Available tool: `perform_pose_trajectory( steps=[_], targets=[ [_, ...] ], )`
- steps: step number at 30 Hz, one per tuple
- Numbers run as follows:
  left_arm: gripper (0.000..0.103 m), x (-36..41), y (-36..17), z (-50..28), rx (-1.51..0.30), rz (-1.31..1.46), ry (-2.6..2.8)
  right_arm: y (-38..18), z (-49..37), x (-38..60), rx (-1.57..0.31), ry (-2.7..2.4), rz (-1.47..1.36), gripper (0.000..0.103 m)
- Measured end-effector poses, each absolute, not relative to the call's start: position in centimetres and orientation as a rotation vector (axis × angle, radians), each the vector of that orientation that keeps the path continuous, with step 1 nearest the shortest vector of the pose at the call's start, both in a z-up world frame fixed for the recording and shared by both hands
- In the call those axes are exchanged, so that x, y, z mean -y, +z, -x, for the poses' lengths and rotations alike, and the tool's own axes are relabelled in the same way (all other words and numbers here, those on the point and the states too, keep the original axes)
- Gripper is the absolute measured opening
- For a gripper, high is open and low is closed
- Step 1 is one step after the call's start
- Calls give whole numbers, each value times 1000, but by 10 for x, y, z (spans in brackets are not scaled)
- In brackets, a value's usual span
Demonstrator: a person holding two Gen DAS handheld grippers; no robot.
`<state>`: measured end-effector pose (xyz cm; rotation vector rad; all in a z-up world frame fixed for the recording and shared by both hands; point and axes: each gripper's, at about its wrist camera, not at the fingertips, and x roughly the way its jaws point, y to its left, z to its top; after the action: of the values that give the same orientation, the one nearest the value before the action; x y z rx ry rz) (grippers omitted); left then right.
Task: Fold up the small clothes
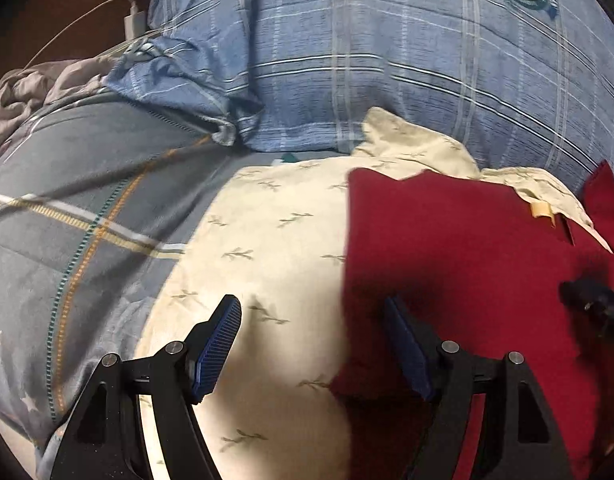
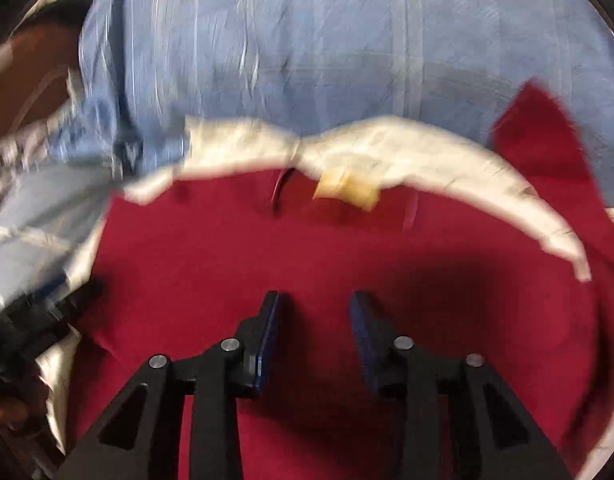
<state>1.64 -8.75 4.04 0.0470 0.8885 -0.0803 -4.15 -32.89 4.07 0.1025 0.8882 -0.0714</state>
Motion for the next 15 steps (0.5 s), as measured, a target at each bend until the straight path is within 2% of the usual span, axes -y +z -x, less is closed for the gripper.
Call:
perform_pose_trajectory(
  steps=[7, 15],
  targets=[
    [72, 61, 44, -22, -894, 1, -10, 67, 23, 283, -840, 72, -97, 40],
    [72, 41, 56, -25, -851, 58, 5, 47, -32, 208, -854, 169, -2, 38]
  ],
)
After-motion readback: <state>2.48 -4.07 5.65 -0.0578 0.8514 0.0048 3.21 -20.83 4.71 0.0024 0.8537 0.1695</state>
